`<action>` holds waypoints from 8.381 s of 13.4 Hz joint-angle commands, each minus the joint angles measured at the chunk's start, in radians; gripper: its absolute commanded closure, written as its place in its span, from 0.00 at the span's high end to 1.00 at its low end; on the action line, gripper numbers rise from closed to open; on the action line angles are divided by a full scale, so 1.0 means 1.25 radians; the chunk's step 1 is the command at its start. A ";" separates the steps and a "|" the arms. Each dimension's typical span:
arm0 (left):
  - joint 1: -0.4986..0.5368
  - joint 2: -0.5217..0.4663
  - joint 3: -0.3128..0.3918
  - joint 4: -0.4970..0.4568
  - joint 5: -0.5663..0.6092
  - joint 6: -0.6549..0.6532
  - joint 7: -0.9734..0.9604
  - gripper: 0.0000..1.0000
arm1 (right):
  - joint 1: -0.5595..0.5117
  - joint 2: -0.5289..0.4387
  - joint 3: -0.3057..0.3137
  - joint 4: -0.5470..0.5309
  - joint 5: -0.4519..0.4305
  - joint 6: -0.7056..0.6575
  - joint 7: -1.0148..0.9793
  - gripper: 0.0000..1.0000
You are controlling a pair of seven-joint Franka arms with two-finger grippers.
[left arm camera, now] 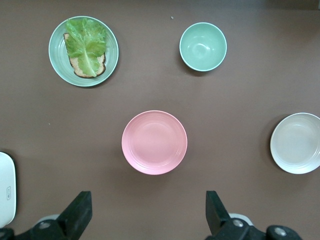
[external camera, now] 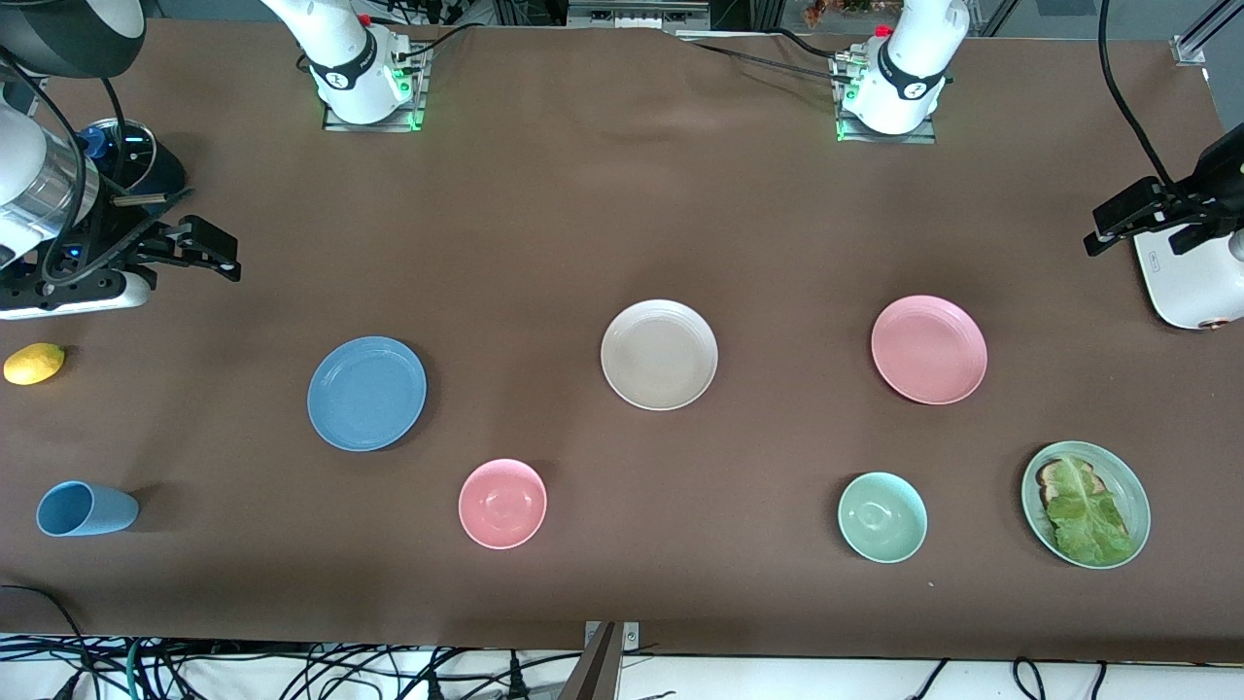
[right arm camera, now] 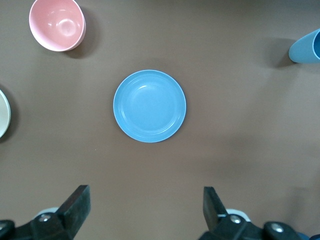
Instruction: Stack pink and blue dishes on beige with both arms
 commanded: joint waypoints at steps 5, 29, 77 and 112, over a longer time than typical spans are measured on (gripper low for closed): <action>-0.003 -0.002 0.003 -0.007 -0.014 0.011 0.011 1.00 | -0.004 -0.007 0.003 0.011 0.012 -0.015 0.015 1.00; -0.004 0.003 0.003 -0.011 -0.013 0.019 0.011 1.00 | -0.004 -0.006 0.003 0.010 0.014 -0.028 0.018 1.00; 0.142 0.349 0.003 -0.451 -0.018 0.607 0.323 0.69 | -0.001 -0.006 0.005 0.011 0.014 -0.026 0.018 1.00; -0.193 0.435 -0.341 -0.250 0.089 0.612 -0.767 0.00 | -0.003 -0.006 0.002 0.011 0.014 -0.027 0.020 1.00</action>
